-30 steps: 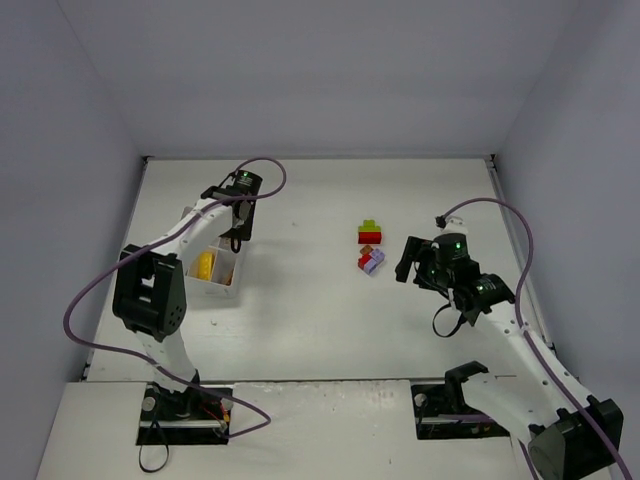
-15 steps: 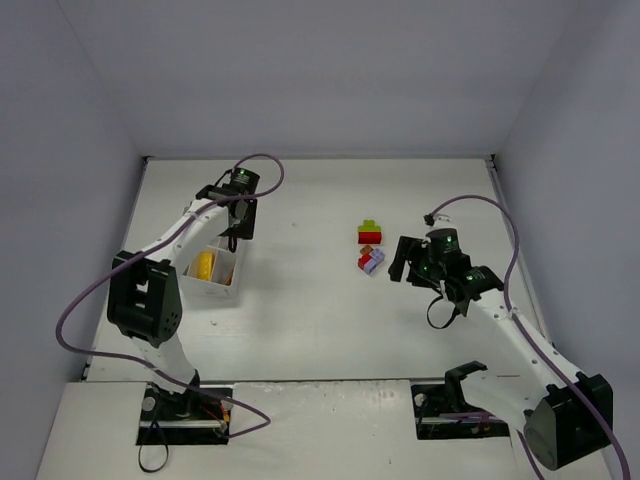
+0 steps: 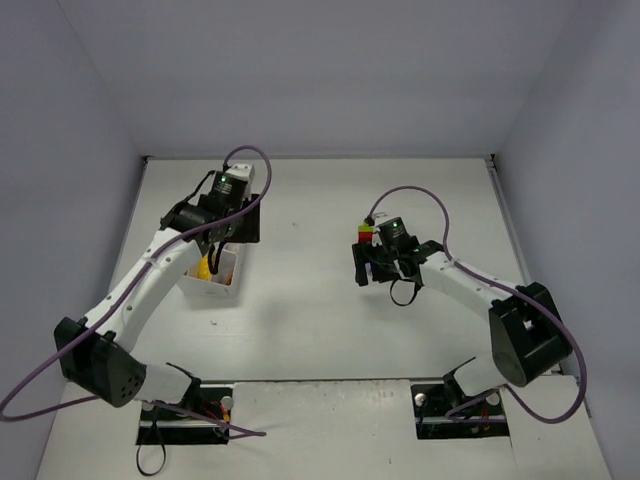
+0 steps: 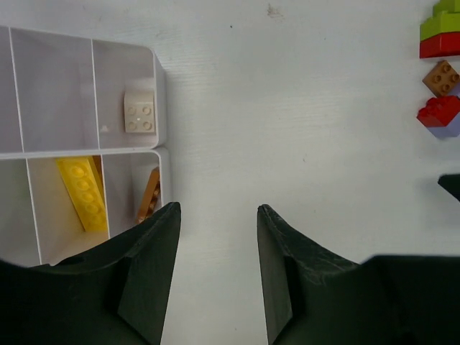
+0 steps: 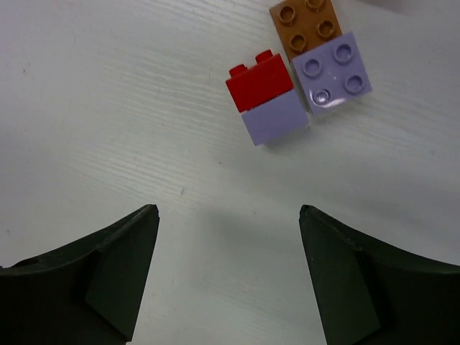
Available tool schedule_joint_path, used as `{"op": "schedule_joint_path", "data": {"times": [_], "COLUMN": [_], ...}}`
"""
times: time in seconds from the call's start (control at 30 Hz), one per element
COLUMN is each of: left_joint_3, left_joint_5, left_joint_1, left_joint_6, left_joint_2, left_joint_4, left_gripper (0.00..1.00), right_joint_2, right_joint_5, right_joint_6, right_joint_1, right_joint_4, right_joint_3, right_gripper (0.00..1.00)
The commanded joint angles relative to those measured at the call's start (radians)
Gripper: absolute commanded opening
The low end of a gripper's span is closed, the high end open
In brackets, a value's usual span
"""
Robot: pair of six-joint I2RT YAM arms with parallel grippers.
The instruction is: Sort the legos into containers by color
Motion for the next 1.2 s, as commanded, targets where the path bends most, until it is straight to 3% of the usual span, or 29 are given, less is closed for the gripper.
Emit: {"op": "schedule_joint_path", "data": {"times": [0.0, 0.7, 1.0, 1.17], "left_joint_3": [-0.032, -0.104, -0.107, -0.111], "left_joint_5": [0.053, 0.052, 0.047, 0.052], "left_joint_1": [0.0, -0.002, -0.002, -0.002], "left_joint_6": [-0.05, -0.065, -0.071, -0.073], "left_joint_2": [-0.073, -0.198, -0.213, -0.213], "left_joint_4": [-0.021, -0.07, -0.076, -0.075], "left_gripper": [0.41, 0.41, 0.41, 0.41], "right_joint_2": [0.066, 0.33, 0.32, 0.269], "right_joint_5": [0.057, 0.024, 0.009, 0.029], "right_joint_6": [-0.071, -0.16, -0.149, -0.14], "right_joint_1": [0.003, 0.003, 0.004, 0.006], "right_joint_4": [0.055, 0.141, 0.135, 0.118], "right_joint_3": [0.09, 0.185, 0.173, 0.145], "right_gripper": [0.76, 0.74, 0.65, 0.66]}}
